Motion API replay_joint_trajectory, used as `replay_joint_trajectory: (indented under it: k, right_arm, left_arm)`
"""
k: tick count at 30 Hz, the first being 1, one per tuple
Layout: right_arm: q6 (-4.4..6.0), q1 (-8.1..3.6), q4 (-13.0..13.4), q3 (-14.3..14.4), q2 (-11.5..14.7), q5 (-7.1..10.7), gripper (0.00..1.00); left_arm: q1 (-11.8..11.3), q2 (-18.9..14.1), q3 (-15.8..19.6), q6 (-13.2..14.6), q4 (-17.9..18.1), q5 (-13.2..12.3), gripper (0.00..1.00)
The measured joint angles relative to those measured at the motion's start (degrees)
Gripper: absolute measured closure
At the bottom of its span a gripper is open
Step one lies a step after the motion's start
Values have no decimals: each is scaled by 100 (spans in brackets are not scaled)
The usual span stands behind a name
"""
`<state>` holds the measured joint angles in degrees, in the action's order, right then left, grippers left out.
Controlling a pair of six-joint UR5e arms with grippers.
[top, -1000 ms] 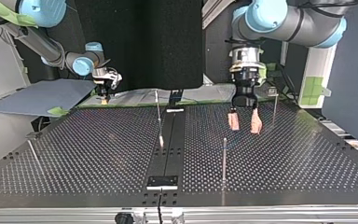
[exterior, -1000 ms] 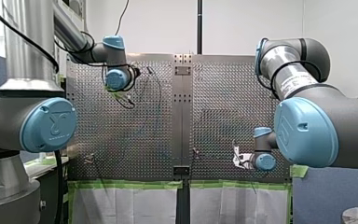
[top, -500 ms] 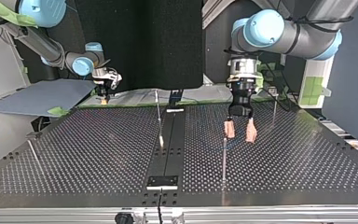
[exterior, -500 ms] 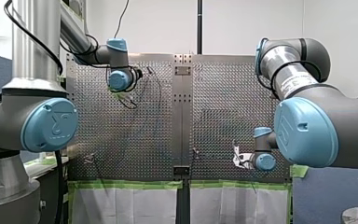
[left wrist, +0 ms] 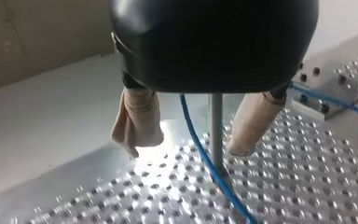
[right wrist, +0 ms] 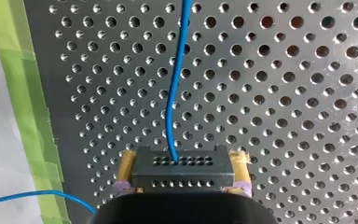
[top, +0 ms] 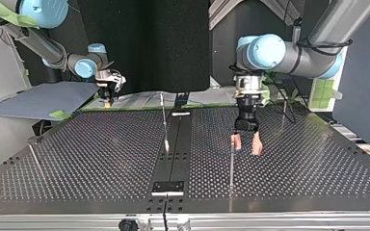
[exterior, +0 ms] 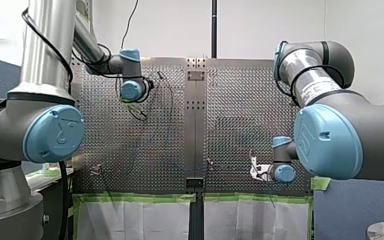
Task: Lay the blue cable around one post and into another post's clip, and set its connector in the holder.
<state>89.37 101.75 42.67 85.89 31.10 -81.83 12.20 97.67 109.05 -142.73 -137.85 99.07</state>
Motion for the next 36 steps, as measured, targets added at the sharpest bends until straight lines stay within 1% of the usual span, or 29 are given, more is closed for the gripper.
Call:
replay_joint_trajectory:
  k: [3, 6, 11, 17, 22, 26, 36]
  right_arm:
    - [-4, 0, 3, 2, -1, 0, 99]
    - [-5, 0, 10, -1, -4, 0, 99]
    - [-5, 2, 6, 0, -8, 0, 99]
    - [-6, 5, 3, 0, -10, 0, 99]
    - [-6, 6, -2, 1, -13, 0, 99]
    - [-6, 8, -11, 2, -15, 0, 99]
    - [-5, 5, -7, -1, -17, 0, 99]
  left_arm:
    - [-23, 170, -176, 72, -133, 7, 0]
    - [-58, 262, -344, 180, -279, 17, 0]
    - [-147, 299, -617, 262, -373, 30, 0]
    - [-269, 301, -887, 280, -422, -15, 0]
    - [-322, 300, -926, 353, -520, -42, 0]
    - [-326, 301, -928, 504, -614, -49, 0]
    - [-403, 306, -928, 662, -644, -31, 0]
